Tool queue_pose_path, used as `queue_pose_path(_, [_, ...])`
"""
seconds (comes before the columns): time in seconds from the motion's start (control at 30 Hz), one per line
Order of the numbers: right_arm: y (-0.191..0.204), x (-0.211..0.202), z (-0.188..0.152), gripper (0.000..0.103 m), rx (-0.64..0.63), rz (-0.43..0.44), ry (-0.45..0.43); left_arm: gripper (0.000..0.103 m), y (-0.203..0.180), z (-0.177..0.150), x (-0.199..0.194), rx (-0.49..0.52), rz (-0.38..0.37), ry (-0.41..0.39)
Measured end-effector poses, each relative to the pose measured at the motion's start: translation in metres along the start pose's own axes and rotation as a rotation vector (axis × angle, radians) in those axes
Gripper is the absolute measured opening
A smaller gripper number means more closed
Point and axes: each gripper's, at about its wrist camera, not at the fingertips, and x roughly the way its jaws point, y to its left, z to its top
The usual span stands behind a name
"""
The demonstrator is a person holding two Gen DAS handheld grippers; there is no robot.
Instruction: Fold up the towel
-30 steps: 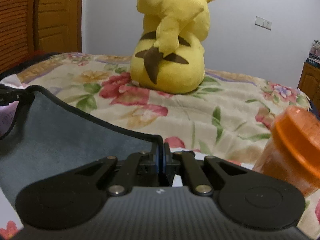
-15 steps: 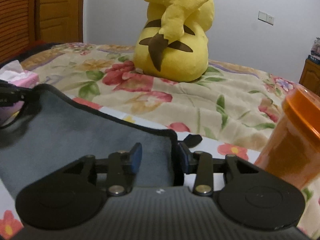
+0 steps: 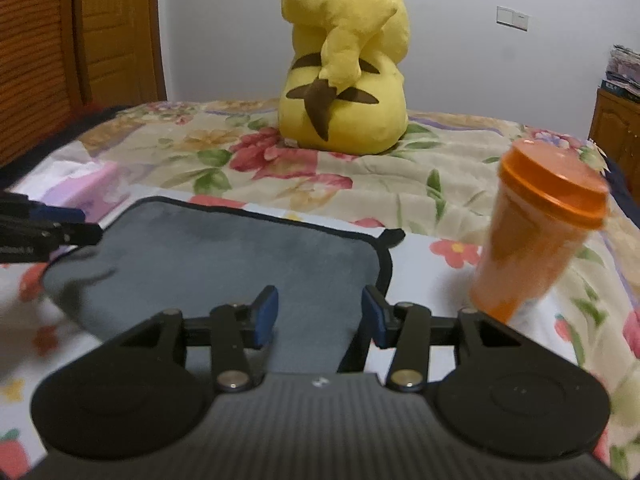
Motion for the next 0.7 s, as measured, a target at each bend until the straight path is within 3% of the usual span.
queue_pose_path(0.2, [0.003, -0.031, -0.003, 0.048, -0.007, 0.004, -0.015, 0.044, -0.009, -0.001, -0.022, 0.013, 0.004, 0.005])
queue_pose_path(0.7, [0.011, -0.09, -0.006, 0.052, 0.008, 0.024, -0.058, 0.083, -0.031, -0.003, -0.085, 0.027, 0.004, -0.033])
